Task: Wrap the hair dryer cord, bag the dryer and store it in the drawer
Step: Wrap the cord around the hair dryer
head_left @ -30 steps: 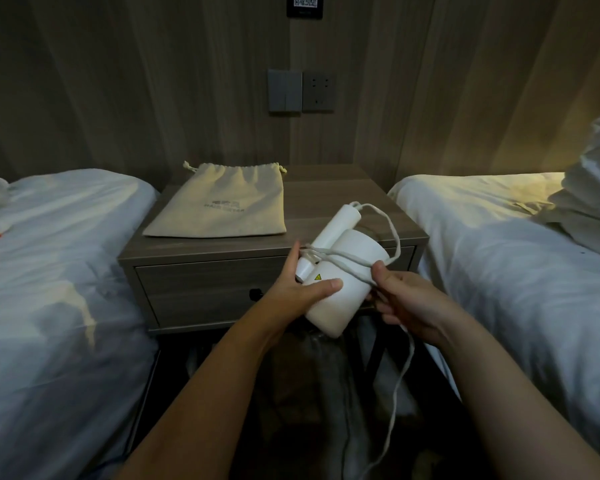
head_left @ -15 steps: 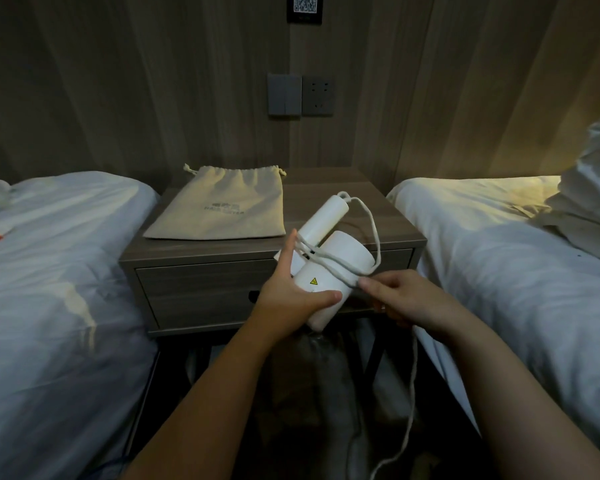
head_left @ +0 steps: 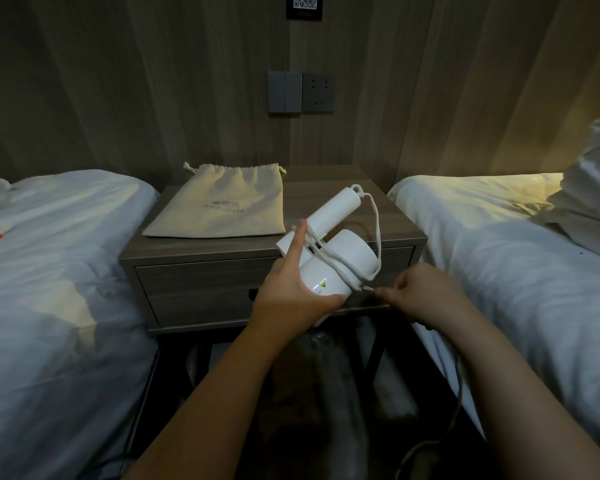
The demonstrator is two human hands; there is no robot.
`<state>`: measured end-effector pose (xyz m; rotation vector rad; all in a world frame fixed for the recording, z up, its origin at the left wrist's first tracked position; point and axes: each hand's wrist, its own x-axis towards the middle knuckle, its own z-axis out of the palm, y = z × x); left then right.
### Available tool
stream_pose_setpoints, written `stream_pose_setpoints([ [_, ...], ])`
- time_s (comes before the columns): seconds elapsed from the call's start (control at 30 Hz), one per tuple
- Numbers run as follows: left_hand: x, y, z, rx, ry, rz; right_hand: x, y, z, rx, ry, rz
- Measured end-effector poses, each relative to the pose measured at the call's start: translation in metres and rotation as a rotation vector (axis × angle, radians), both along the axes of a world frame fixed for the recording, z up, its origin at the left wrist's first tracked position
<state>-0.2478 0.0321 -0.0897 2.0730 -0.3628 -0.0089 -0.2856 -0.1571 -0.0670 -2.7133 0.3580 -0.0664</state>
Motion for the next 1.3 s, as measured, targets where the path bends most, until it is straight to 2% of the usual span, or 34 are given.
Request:
stream_pose_setpoints([
  [0.07, -0.002, -0.001, -0.001, 0.071, -0.065, 0.029, -0.003, 0.010, 0.002, -0.024, -0.014, 0.023],
  [0.27, -0.002, 0.006, 0.001, 0.307, -0.280, 0.155, -0.007, 0.021, 0.008, 0.069, 0.044, 0.084],
  [0.43, 0.005, 0.015, 0.000, 0.476, -0.391, 0.239, -0.013, 0.020, 0.019, 0.000, 0.065, 0.152],
  [0.57, 0.006, 0.017, 0.000, 0.525, -0.451, 0.154, -0.019, 0.018, 0.027, -0.111, -0.016, 0.279],
  [0.7, 0.005, 0.018, -0.003, 0.580, -0.448, 0.031, -0.025, 0.019, 0.032, -0.070, -0.121, 0.399],
  [0.83, 0.003, 0.016, -0.007, 0.663, -0.455, -0.076, -0.025, 0.020, 0.028, -0.006, -0.094, 0.472],
  [0.97, 0.000, 0.018, -0.011, 0.660, -0.465, -0.213, -0.020, 0.019, 0.020, 0.073, -0.240, 0.434],
  [1.03, -0.001, 0.018, -0.011, 0.665, -0.451, -0.279, -0.017, 0.016, 0.019, 0.067, -0.317, 0.327],
  [1.2, -0.003, 0.017, -0.012, 0.701, -0.419, -0.356, -0.014, 0.004, 0.020, -0.086, -0.275, 0.119],
  [1.3, -0.004, 0.014, -0.009, 0.704, -0.425, -0.358, -0.013, 0.001, 0.019, 0.011, -0.276, 0.139],
])
